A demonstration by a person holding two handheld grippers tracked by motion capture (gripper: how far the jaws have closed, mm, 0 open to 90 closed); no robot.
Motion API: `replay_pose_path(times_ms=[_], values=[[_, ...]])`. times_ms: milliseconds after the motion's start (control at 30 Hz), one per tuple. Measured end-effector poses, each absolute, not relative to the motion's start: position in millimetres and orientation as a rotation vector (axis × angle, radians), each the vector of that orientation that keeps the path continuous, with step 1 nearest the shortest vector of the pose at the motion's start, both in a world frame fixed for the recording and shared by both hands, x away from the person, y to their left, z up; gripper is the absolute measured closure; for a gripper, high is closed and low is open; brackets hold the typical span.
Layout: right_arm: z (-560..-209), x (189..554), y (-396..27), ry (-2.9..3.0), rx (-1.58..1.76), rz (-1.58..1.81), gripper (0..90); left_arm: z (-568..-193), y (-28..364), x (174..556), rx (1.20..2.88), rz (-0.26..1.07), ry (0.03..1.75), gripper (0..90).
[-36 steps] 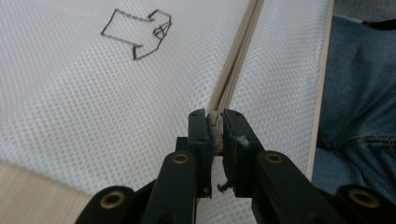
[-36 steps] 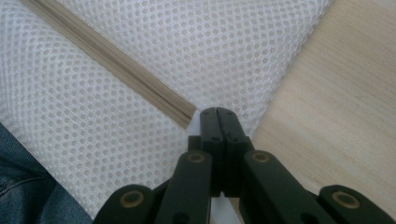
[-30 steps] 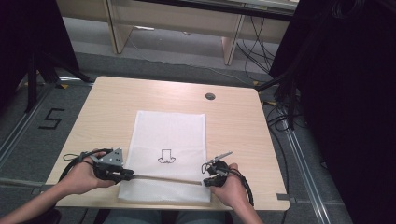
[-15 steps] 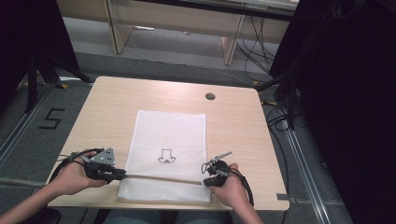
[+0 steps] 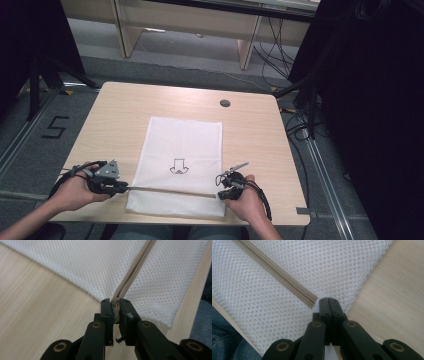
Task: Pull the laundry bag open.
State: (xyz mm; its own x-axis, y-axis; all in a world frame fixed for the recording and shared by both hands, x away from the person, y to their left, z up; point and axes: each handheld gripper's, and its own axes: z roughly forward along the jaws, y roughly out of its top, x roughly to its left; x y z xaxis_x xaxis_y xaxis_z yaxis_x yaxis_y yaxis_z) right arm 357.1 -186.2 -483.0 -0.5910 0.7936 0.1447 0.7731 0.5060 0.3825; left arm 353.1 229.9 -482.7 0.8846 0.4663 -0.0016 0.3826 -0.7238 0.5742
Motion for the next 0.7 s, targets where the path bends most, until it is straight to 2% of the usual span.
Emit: replay_pose_path(times_ms=[67, 100, 167, 233, 267, 300, 333, 533, 567, 667, 700], values=[[-482.7, 356.3, -185.6, 2.679, 1.404, 0.633, 90.0, -484.5, 230.2, 352.2, 2.467, 0.193, 0.631, 81.4], [-482.7, 356.4, -185.6, 2.678, 1.404, 0.634, 90.0, -487.3, 227.9, 350.3, 2.413, 0.175, 0.682, 81.4], [-482.8, 356.3, -185.7, 2.678, 1.405, 0.636, 90.0, -486.4, 231.1, 352.7, 2.472, 0.188, 0.625, 81.4], [-482.8, 356.2, -185.9, 2.679, 1.404, 0.636, 90.0, -491.0, 228.2, 349.3, 2.411, 0.18, 0.696, 81.4], [-483.3, 356.9, -186.4, 2.684, 1.387, 0.645, 90.0, -489.8, 231.0, 351.1, 2.459, 0.178, 0.653, 81.4], [-482.8, 356.3, -186.0, 2.679, 1.405, 0.637, 90.0, -492.1, 229.7, 349.3, 2.417, 0.174, 0.69, 81.4], [-483.6, 357.4, -186.8, 2.687, 1.376, 0.65, 90.0, -490.4, 232.0, 350.3, 2.468, 0.182, 0.649, 81.4], [-482.8, 356.5, -186.5, 2.686, 1.402, 0.64, 90.0, -489.4, 233.0, 350.7, 2.467, 0.192, 0.636, 81.2], [-483.9, 357.8, -187.8, 2.69, 1.374, 0.663, 90.0, -491.9, 231.3, 348.9, 2.395, 0.18, 0.7, 81.1], [-483.6, 357.4, -188.8, 2.693, 1.39, 0.67, 90.0, -488.3, 234.6, 349.6, 2.333, 0.172, 0.718, 79.4], [-483.5, 356.9, -188.7, 2.695, 1.389, 0.673, 90.0, -484.8, 236.1, 350.2, 2.301, 0.187, 0.721, 76.1]])
